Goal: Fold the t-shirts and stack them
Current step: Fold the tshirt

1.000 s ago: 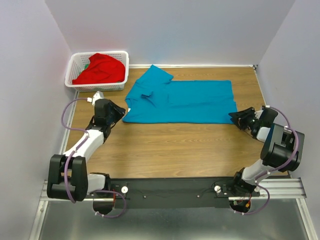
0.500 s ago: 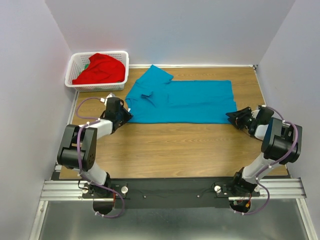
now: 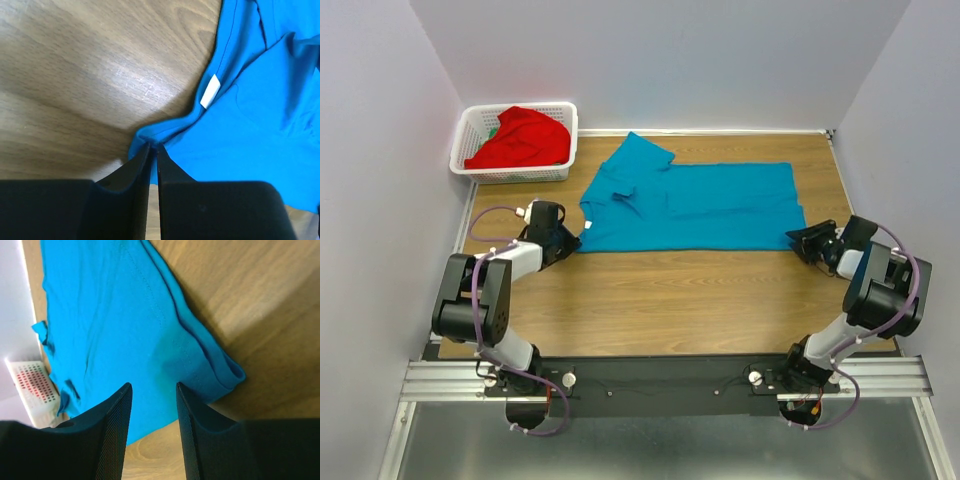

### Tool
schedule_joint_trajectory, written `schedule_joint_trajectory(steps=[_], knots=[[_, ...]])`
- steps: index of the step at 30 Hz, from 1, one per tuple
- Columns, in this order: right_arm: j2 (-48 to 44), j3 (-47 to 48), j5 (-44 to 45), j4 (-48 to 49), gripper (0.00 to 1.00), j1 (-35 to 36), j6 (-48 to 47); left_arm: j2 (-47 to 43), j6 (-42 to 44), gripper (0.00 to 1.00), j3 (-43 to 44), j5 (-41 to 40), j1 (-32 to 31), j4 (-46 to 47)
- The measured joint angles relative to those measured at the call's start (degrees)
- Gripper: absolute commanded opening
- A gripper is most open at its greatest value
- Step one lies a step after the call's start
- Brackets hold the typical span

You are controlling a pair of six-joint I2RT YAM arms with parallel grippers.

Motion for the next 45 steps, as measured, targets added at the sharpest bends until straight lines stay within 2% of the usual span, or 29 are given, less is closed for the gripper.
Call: schedule_joint_trajectory(steps=[5,9,13,17,22,25,26,31,32,33,37,45], knots=[[-3.0,0.1,2.7,-4.7,0.51,0.0,-1.5,-4.3,0.2,0.22,-1.5,-0.1,0.0,-2.7],[-7.9,1.1,6.8,-11.3,0.51,2.9,-4.2,-14.4,2.1,0.31,-1.8,-2.3,0.0,-6.8],[-11.7,4.8,10.3,-15.6,0.51,11.5,-6.6,-25.6,5.3,0.33,-0.4,-7.0,0.0,-9.5],[-13.5,10.2,11.4,-16.9,0.51,21.6,-9.6,-29.4,8.9,0.33,-0.2,-8.1,0.0,-8.8],[-13.1,11.7,11.3,-18.4,0.51,23.8,-12.6,-20.2,14.2,0.22,1.9,-4.8,-0.4,-7.2],[-12.1,11.7,11.7,-20.2,0.51,23.7,-14.6,-9.5,17.4,0.18,7.3,-1.7,-2.1,-7.4],[-11.7,11.7,12.0,-20.7,0.51,23.7,-15.2,-6.6,18.3,0.12,9.2,-1.1,-2.7,-7.5],[-10.4,11.7,14.5,-23.1,0.51,23.7,-17.9,4.7,21.6,0.08,17.6,1.3,-5.4,-8.7],[-10.2,11.7,15.0,-23.4,0.51,23.7,-18.3,5.8,21.9,0.07,18.3,1.4,-5.6,-8.9],[-10.0,11.7,15.6,-23.5,0.51,23.7,-18.8,7.2,22.2,0.02,19.3,1.5,-5.6,-9.4],[-8.9,11.7,17.3,-23.9,0.51,23.7,-19.9,11.5,23.3,0.0,22.2,1.7,-5.6,-10.5],[-7.0,11.7,19.3,-24.7,0.51,23.6,-21.2,13.6,23.7,0.0,23.5,1.3,-5.5,-12.8]])
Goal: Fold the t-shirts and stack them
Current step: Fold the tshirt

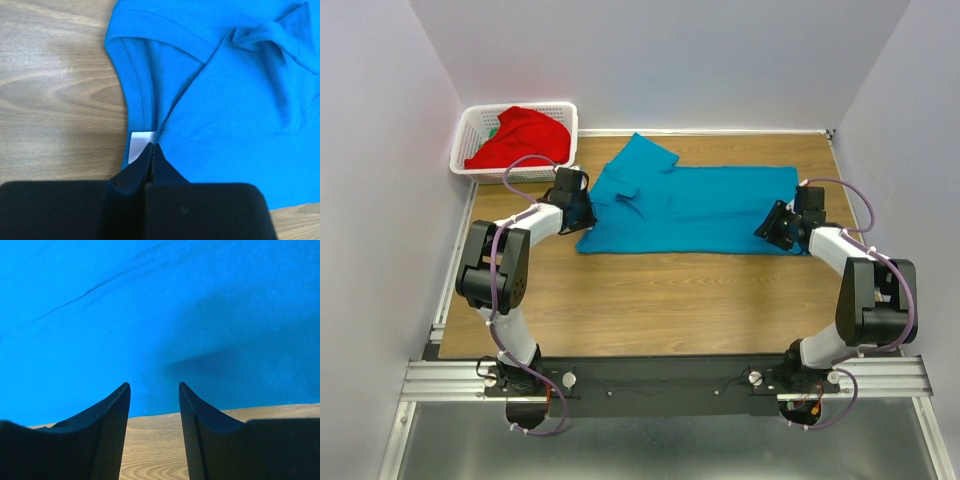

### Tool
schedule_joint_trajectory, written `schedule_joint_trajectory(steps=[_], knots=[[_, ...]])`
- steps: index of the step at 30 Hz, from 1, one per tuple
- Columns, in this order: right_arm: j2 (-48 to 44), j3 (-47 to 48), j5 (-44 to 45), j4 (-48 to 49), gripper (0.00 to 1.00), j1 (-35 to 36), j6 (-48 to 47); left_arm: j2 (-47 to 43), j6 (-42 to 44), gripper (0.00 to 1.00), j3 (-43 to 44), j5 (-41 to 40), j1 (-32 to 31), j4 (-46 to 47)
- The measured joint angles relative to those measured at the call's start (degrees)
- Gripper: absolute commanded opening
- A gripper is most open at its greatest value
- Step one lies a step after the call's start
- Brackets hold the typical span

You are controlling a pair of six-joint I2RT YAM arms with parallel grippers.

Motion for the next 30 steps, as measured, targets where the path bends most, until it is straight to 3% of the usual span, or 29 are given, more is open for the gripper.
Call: schedule_joint_trajectory(steps=[30], knots=[[0.9,-0.7,3.1,-0.2,0.51,-3.4,-0.3,-4.9,0.2,0.0,-6.9,-6.8,1.0,-3.0]])
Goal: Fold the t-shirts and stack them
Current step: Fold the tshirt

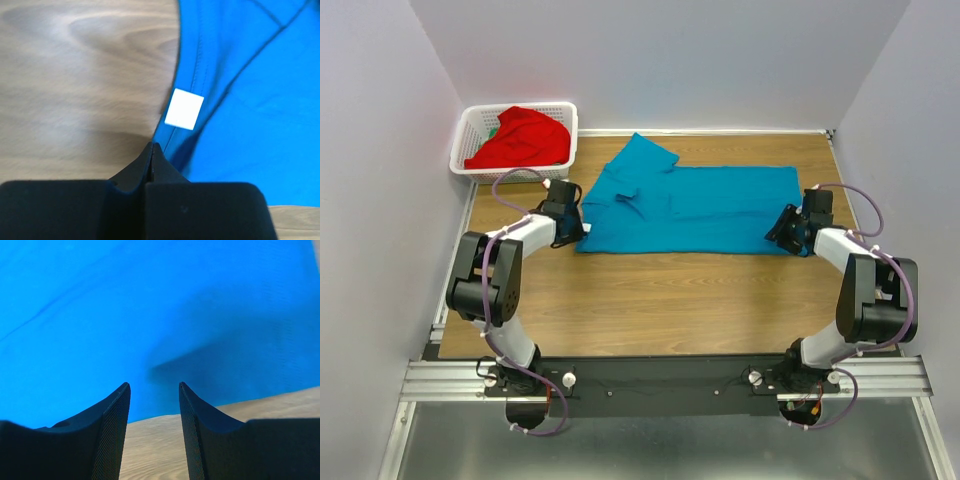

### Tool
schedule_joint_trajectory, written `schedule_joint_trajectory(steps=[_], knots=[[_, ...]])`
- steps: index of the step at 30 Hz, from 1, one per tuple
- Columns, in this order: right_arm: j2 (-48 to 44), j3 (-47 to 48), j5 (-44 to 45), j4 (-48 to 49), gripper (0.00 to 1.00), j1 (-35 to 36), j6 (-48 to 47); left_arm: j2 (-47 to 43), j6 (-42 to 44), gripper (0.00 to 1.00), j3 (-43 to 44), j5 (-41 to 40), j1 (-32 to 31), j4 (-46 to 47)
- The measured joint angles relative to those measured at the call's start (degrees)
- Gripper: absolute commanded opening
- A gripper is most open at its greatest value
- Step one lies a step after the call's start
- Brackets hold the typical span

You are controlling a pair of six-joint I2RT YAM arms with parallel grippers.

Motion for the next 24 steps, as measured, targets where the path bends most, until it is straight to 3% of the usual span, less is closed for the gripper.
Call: schedule_joint_trajectory(steps=[12,20,24], knots=[[1.2,-1.0,1.2,-0.1,0.51,-2.1,0.6,-3.7,-1.4,0.0,-4.4,-1.3,1.6,0.3],[-1.9,-0.4,-3.0,-1.6,0.51,-1.3,0.3,-10.2,-2.1,0.2,-5.1,-2.3,1.6,-1.8],[-2.7,2.1,-5.6,-2.0,0.51,1.6,0.3,-15.9,-2.5,0.21,-5.0,-3.4,0.7,-1.9]])
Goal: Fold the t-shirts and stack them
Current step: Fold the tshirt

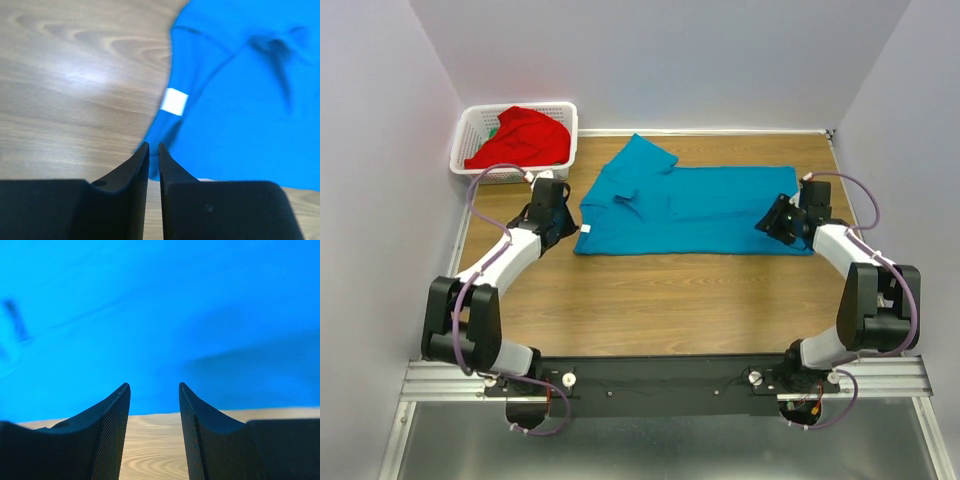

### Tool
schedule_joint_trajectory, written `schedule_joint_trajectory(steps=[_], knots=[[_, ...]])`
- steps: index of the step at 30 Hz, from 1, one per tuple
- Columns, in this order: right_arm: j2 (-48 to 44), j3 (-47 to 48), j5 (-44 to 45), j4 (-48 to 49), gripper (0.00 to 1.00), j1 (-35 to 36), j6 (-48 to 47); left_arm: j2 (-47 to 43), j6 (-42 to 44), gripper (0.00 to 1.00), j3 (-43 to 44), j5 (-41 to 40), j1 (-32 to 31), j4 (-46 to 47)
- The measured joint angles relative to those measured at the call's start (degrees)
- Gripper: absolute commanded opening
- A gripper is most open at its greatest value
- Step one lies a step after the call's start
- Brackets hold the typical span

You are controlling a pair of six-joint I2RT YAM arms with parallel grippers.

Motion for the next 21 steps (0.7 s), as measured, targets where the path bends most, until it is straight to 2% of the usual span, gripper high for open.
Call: schedule_joint_trajectory(steps=[4,9,16,21], knots=[[0.2,3.3,-1.3,-0.1,0.52,3.9,-0.3,-1.7,0.3,0.22,2.7,-1.0,-5.2,0.3],[3.5,7.0,-0.7,-1.8,0.53,7.7,-0.6,4.7,0.8,0.23,9.9,-1.0,-12.0,0.0],[8.4,7.4,3.8,-5.6,0.54,8.9,-1.1,16.5,2.4,0.23,12.6,-1.0,-12.8,-2.9],[9.4,5.8,8.9,-6.5,0.54,8.9,-2.2,19.1,3.3,0.23,11.3,-1.2,-12.7,-5.6]])
